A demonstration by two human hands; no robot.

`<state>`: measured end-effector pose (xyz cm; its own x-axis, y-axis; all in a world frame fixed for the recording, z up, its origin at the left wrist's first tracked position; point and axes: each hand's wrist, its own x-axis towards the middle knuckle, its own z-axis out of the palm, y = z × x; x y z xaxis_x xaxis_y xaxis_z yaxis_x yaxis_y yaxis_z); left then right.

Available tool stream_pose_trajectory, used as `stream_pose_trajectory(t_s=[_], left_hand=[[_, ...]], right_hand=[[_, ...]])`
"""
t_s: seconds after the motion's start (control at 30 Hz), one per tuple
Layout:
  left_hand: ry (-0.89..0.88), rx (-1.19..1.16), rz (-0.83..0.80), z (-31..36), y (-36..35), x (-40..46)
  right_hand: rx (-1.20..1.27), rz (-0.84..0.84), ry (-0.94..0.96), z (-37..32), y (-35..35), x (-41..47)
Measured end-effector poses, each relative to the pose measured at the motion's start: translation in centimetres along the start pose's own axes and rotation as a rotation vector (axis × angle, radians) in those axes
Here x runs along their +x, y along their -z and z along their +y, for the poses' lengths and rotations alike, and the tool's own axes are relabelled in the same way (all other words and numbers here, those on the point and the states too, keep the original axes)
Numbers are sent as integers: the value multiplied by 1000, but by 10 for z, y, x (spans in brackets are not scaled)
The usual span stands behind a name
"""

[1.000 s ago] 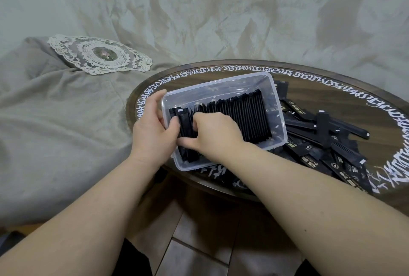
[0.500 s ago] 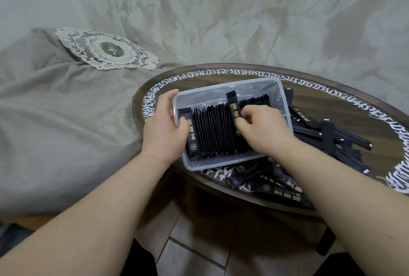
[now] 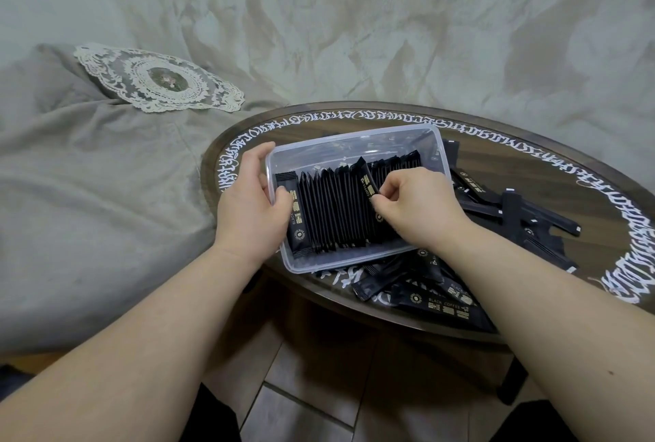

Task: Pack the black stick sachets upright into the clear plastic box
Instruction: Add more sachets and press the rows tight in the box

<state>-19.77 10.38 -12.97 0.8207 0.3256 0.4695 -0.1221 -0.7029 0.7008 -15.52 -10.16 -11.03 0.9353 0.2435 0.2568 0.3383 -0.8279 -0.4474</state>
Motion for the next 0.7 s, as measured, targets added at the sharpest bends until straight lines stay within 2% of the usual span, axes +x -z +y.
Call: stream_pose_trajectory(t_s=[0.53, 0.7], left_hand=[[-36, -18, -37, 3, 0, -3], [-22, -27, -35, 2, 0, -3]], right_hand=[[-58, -12, -20, -4, -19, 8], [25, -3, -40, -1, -14, 6]])
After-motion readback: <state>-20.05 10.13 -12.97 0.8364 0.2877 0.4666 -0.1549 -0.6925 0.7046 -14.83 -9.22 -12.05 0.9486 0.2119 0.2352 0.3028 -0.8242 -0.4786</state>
